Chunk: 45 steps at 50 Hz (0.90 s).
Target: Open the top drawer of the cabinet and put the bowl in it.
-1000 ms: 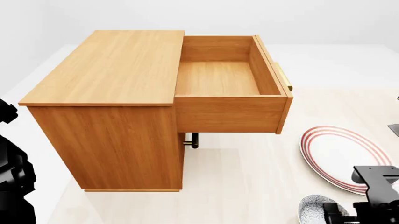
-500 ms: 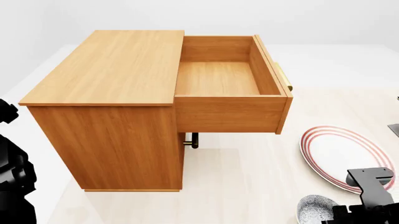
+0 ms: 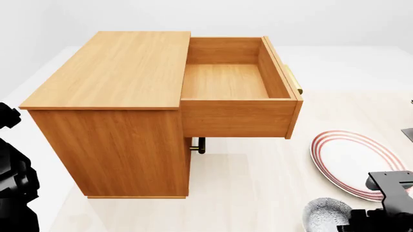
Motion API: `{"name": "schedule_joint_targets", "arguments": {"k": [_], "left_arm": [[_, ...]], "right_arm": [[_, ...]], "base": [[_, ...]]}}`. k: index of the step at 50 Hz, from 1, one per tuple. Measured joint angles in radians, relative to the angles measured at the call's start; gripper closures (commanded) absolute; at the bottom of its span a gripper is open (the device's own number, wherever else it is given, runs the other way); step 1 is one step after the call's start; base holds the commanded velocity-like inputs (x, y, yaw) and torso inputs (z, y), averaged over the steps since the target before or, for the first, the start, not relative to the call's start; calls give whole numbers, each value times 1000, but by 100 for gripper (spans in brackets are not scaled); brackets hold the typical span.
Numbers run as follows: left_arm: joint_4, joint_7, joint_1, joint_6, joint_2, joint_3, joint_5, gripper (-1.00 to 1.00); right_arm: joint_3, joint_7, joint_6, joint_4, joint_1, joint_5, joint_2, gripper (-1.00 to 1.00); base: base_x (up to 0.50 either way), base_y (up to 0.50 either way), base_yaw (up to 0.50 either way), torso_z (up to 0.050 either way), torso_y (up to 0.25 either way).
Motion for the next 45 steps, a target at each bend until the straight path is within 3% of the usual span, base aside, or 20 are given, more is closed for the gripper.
{"name": "schedule_joint_targets", "arguments": {"k": [28, 37, 45], "left_arm": [[0, 0, -1, -3, 0, -4, -2, -100], [0, 1, -3, -4, -3, -7, -2, -100], [0, 2, -3, -4, -6, -11, -3, -100]], "right_arm": [[136, 109, -8, -137, 146, 78, 230, 100], [200, 210, -22, -128, 205, 123, 216, 100], [266, 315, 26, -71, 317, 136, 131, 100]], "base": [[0, 0, 0, 0, 0], [0, 0, 0, 0, 0], [0, 0, 0, 0, 0]]}}
